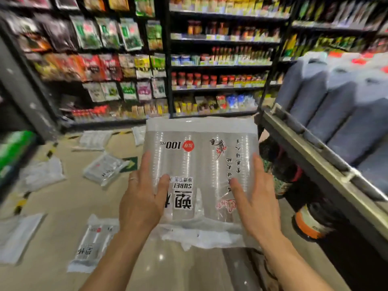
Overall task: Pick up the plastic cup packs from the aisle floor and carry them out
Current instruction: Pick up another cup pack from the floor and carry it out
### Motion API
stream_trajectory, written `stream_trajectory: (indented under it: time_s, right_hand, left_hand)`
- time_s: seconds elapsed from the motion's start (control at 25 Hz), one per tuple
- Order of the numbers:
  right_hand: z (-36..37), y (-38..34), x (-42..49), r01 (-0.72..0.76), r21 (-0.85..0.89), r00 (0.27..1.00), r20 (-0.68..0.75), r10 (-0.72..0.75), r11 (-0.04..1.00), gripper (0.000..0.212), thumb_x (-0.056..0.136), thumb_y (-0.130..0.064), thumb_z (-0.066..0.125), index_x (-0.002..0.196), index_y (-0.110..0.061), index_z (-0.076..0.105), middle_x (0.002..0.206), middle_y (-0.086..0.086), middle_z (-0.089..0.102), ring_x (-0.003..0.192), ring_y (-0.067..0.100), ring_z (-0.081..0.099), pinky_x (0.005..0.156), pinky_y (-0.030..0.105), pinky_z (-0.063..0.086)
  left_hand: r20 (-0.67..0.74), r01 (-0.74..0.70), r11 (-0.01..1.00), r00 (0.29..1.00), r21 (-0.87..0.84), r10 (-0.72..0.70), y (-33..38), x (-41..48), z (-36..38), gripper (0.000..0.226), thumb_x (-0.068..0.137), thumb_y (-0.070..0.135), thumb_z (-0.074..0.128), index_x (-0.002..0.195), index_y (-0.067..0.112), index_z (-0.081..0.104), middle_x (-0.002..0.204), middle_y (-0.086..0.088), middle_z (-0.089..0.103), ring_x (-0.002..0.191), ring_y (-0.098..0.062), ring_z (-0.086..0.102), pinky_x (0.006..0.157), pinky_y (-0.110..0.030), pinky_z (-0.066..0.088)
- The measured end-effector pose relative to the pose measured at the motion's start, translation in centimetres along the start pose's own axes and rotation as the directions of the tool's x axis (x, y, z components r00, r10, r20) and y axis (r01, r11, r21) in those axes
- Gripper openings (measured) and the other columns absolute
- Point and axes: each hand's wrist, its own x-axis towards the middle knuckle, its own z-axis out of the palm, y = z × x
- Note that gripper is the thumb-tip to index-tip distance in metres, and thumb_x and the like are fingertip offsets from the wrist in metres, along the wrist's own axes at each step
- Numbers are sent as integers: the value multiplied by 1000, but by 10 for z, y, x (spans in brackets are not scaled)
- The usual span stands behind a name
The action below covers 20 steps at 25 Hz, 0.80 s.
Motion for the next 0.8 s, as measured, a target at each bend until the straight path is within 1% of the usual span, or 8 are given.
stream_trajectory:
  time_s: [0.08, 0.2, 0.32, 0.4, 0.48, 0.6, 0.72, 0.8]
  right_hand:
    - [-48, -59, 26, 12, -18, 999, -40, -13, 1000, 73, 96, -55, 43, 153, -44, 1, 146, 3, 33, 111, 23, 51, 81, 36, 40]
    - [-117, -136, 45, 20, -44, 995, -100, -24, 999, 70, 96, -56, 40, 153, -44, 1, 150, 4, 30, 119, 32, 51, 83, 41, 41]
    - [-186, -207, 41, 49, -48, 982, -182, -57, 998, 69, 96, -56, 39, 153, -45, 1, 150, 5, 32, 123, 33, 49, 83, 40, 40]
    - [-224, -245, 36, 44, -49, 972, -228, -54, 998, 68, 97, -55, 40, 152, -46, 1, 152, 3, 31, 126, 32, 47, 88, 42, 41]
    - [-255, -271, 25, 37, -50, 953, -298, -50, 998, 68, 97, -54, 42, 152, -47, 3, 152, 2, 31, 130, 30, 42, 94, 44, 40]
    - [-301, -301, -3, 37, -51, 905, -421, -56, 998, 68, 97, -52, 43, 153, -45, 4, 153, 2, 30, 134, 24, 34, 97, 42, 37]
    - [-345, -309, -40, -45, -78, 843, -538, -4, 996, 69, 97, -52, 45, 153, -45, 4, 154, 4, 28, 135, 23, 34, 99, 42, 36]
    - [-371, -305, -65, -114, -100, 809, -587, 34, 988, 70, 97, -52, 45, 153, -45, 4, 156, 3, 27, 137, 25, 32, 102, 43, 35]
  left_hand:
    - [-24, -30, 1000, 999, -2, 30, 50, 24, -58, 67, 97, 57, 31, 152, 46, -6, 146, -10, 39, 125, -30, 47, 93, -45, 44]
    - [-74, -73, 997, 994, 21, 75, 119, 45, -139, 67, 98, 56, 31, 153, 44, -6, 148, -14, 37, 124, -34, 49, 91, -45, 45]
    - [-112, -149, 988, 982, 31, 151, 179, 51, -218, 67, 99, 55, 31, 153, 43, -8, 153, -14, 34, 127, -35, 48, 90, -46, 46]
    - [-119, -201, 979, 972, 27, 203, 210, 54, -259, 67, 100, 56, 29, 153, 40, -7, 152, -15, 36, 129, -35, 46, 91, -47, 45]
    - [-123, -251, 968, 960, 14, 250, 236, 55, -289, 67, 100, 55, 31, 154, 39, -5, 148, -17, 41, 127, -37, 47, 92, -50, 44]
    - [-121, -342, 939, 934, -45, 335, 276, 45, -324, 66, 99, 55, 33, 153, 40, -3, 140, -20, 44, 116, -40, 54, 84, -48, 44]
    - [-87, -435, 892, 900, -121, 427, 317, 29, -336, 66, 99, 54, 34, 152, 42, -4, 137, -19, 45, 111, -38, 56, 81, -45, 44]
    - [-55, -478, 862, 878, -168, 475, 342, 14, -331, 66, 99, 55, 34, 151, 43, -4, 138, -19, 44, 109, -39, 57, 77, -43, 43]
